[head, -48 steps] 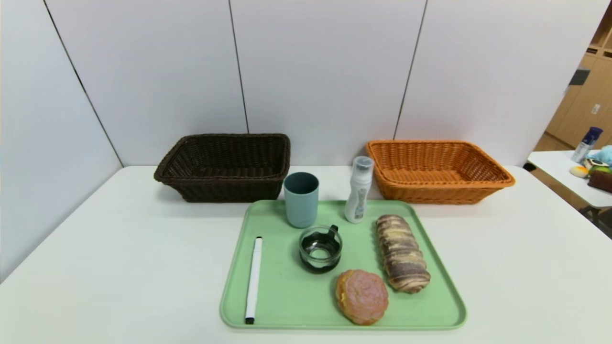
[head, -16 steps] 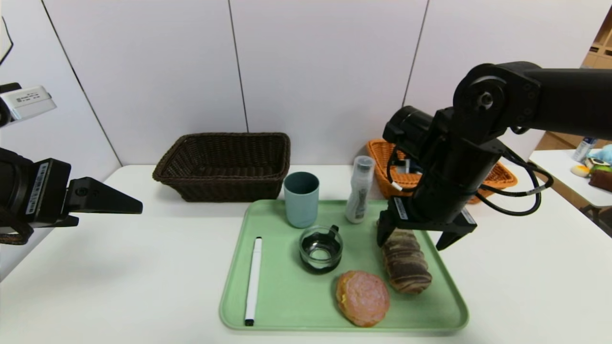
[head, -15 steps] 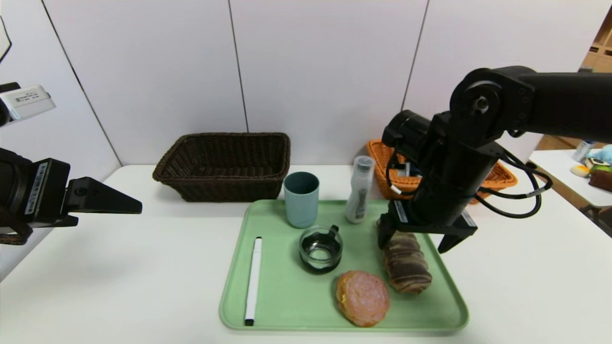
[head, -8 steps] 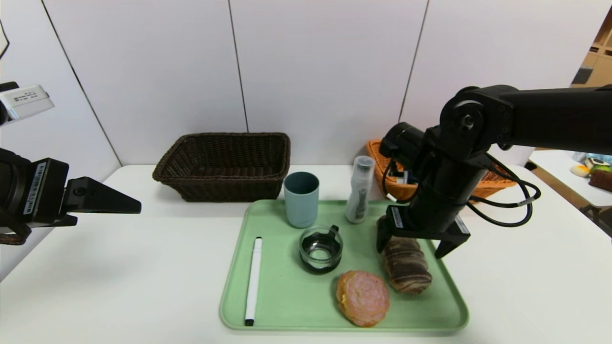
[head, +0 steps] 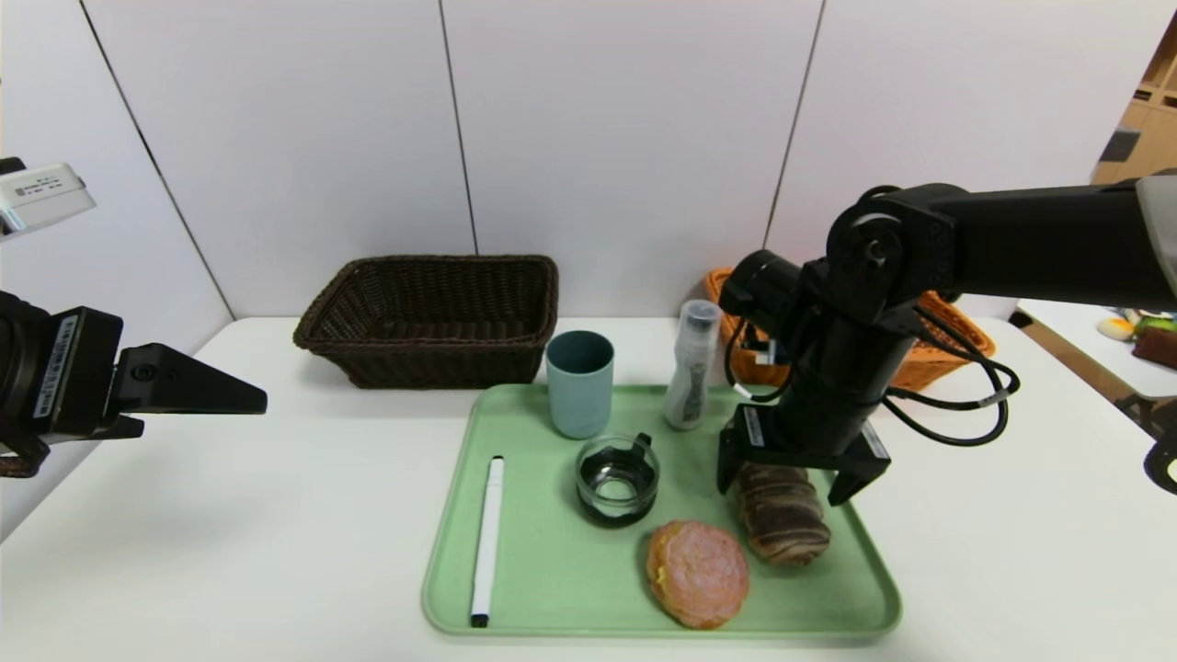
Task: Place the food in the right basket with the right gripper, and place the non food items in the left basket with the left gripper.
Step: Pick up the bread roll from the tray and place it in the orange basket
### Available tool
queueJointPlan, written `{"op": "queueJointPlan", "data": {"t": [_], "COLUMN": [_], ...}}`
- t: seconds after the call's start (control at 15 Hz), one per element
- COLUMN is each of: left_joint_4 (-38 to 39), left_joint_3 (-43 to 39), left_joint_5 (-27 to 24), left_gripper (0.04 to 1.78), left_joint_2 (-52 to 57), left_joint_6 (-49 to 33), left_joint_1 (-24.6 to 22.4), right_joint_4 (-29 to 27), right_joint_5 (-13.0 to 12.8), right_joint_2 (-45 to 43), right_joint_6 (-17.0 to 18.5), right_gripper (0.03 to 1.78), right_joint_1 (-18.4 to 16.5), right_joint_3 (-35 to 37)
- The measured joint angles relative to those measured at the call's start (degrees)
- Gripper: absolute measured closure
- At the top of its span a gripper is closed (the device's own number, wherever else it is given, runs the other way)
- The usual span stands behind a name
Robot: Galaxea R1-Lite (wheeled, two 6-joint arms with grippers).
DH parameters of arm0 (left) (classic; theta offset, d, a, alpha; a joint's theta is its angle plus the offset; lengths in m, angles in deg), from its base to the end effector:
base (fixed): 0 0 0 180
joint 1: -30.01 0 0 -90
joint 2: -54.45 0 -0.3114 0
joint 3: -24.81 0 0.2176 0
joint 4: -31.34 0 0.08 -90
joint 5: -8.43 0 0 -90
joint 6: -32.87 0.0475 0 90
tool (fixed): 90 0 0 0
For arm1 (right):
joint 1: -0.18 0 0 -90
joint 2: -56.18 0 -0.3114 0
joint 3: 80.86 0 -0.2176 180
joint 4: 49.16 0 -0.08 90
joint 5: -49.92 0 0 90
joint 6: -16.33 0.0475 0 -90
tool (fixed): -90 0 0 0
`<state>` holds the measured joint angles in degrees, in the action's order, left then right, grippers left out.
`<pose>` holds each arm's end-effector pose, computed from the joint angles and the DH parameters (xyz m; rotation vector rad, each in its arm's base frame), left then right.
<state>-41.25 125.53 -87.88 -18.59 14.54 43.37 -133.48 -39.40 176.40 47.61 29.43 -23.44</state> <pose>0.1856 -0.0494 0.3091 -0.2519 0.8301 -0.1967 0.3417 0.1920 0.1518 0.0893 1.4545 0.0359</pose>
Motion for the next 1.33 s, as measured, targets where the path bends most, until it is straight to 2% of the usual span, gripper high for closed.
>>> {"op": "queueJointPlan", "data": {"t": [0.27, 0.47, 0.53, 0.6, 0.8, 1.0, 1.13, 1.33], "left_joint_4": [0.0, 0.0, 0.0, 0.0, 0.0, 0.0, 0.0, 0.0], "left_joint_3": [0.1, 0.1, 0.1, 0.1, 0.1, 0.1, 0.1, 0.1], "left_joint_5": [0.0, 0.1, 0.1, 0.1, 0.1, 0.1, 0.2, 0.2], "left_gripper": [0.13, 0.13, 0.13, 0.13, 0.13, 0.13, 0.13, 0.13], "left_joint_2": [0.5, 0.9, 1.1, 1.2, 1.8, 2.1, 2.4, 2.6], "left_joint_6": [-0.1, -0.2, -0.2, -0.2, -0.2, -0.2, -0.3, -0.4], "left_joint_1": [0.0, -0.1, -0.1, -0.1, -0.2, -0.2, -0.2, -0.2], "right_joint_4": [-0.1, -0.1, -0.1, -0.1, -0.4, -2.1, -4.5, -5.7], "right_joint_5": [0.4, 0.7, 0.7, 0.7, 1.0, 3.0, 4.6, 5.4], "right_joint_2": [0.5, 0.6, 0.5, 0.3, -1.5, -5.2, -9.2, -17.3], "right_joint_6": [0.8, 1.7, 1.7, 1.7, 2.6, 3.9, 4.0, 3.8], "right_gripper": [0.72, 1.02, 1.24, 1.73, 1.74, 1.74, 1.74, 1.74], "right_joint_1": [0.2, 0.3, 0.4, 0.5, 0.6, 0.7, 0.7, 0.6], "right_joint_3": [0.1, 0.5, 0.7, 1.0, 1.2, 1.2, 1.0, 0.5]}}
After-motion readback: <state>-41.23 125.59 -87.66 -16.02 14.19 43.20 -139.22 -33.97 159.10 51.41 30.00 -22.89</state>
